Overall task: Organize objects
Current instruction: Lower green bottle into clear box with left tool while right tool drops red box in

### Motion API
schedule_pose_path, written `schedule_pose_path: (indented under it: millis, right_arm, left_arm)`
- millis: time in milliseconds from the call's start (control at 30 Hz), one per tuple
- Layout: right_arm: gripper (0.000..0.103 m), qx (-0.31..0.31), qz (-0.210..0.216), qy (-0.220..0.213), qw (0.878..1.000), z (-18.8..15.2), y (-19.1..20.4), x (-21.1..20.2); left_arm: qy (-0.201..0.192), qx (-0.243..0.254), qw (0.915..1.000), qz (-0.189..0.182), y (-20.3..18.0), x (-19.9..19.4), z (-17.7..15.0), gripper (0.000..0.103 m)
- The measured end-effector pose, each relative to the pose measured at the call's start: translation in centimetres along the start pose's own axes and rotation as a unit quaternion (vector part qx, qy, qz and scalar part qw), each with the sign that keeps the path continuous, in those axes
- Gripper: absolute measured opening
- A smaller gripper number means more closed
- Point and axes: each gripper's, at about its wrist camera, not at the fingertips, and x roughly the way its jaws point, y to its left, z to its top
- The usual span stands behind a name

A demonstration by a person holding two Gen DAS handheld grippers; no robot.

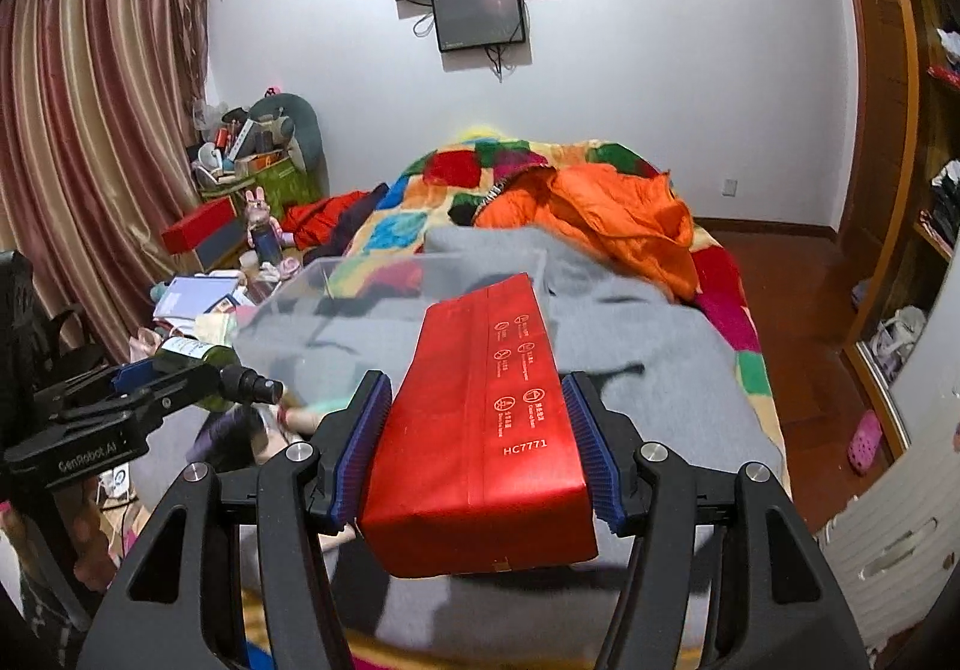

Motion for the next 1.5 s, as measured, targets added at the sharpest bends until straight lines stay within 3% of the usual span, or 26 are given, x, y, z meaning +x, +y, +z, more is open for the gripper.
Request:
schedule_pose_path:
  millis: [567, 800, 1067, 1500]
  right_arm:
    - [0.055, -0.002, 0.019, 0.023, 1.0, 3.9, 0.2, 7.4]
    - [0.055, -0.016, -0.019, 0.048, 0.999, 4.6, 0.3, 11.0]
    - [0.055, -0.025, -0.018, 0.08, 0.996, 4.8, 0.4, 14.1]
    - [0.055, -0.044, -0.001, 0.119, 0.992, 4.1, 1.6, 16.4]
  left_arm:
    - [0.014, 0.003, 0.9999, -0.001, 1.2, 5.7, 4.2, 0.058]
    - [0.065, -0.011, 0.9975, -0.026, 2.1, 9.4, 5.5, 0.058]
    - [0.098, -0.005, 0.9949, -0.021, 2.4, 12.6, 6.0, 0.058]
    - [0.125, 0.046, 0.991, 0.013, 1.6, 15.3, 5.0, 0.058]
